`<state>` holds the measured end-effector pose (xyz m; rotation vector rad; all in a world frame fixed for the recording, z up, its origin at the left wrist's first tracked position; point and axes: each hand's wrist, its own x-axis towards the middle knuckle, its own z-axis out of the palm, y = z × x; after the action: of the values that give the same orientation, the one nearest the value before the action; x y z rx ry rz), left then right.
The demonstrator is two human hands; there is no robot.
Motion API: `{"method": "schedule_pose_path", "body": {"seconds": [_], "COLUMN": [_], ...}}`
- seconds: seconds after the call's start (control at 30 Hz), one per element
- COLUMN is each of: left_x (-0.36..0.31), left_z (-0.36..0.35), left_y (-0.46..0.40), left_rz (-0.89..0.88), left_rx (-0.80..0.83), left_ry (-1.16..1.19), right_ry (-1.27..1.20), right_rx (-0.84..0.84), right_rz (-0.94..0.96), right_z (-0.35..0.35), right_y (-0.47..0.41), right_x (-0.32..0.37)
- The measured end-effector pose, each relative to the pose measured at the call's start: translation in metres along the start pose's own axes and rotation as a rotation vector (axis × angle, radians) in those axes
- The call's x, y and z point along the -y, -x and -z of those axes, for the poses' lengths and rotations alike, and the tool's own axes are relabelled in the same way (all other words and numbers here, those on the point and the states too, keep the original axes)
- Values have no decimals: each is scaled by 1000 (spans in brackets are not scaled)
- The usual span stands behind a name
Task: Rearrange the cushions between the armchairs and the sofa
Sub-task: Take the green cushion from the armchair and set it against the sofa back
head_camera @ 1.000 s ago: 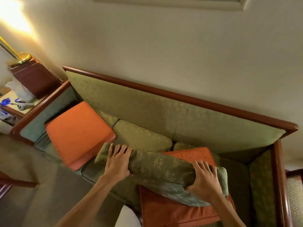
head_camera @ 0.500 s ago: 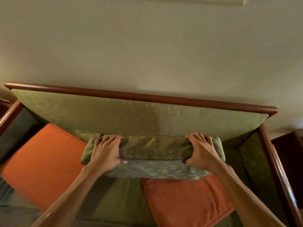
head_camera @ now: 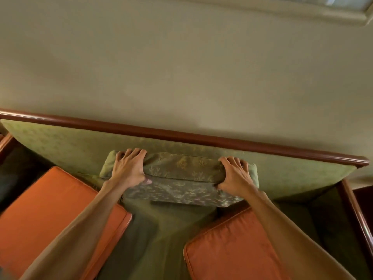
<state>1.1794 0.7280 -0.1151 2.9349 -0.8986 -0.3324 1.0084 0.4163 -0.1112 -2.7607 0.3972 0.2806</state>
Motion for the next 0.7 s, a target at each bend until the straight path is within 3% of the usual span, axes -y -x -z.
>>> {"method": "schedule_pose_path", "body": {"seconds": [0.13, 0.33, 0.57, 0.7], "left_x": [24, 44, 53, 53], "left_z": [-52, -73, -92, -96], "left_y": [-51, -128, -131, -126], "left_rz": [110, 84, 87, 66], "left_rx": [97, 206, 134, 76], "left_ry": [122, 186, 222, 227], "right_ry": [-38, 91, 258, 323], "right_rx": [121, 271, 318, 226], "right_rz": [-92, -254, -323, -305], "right_z": [-52, -75, -83, -89], "right_y": [-54, -114, -127, -125], "right_x": [-8, -19, 0, 11]}}
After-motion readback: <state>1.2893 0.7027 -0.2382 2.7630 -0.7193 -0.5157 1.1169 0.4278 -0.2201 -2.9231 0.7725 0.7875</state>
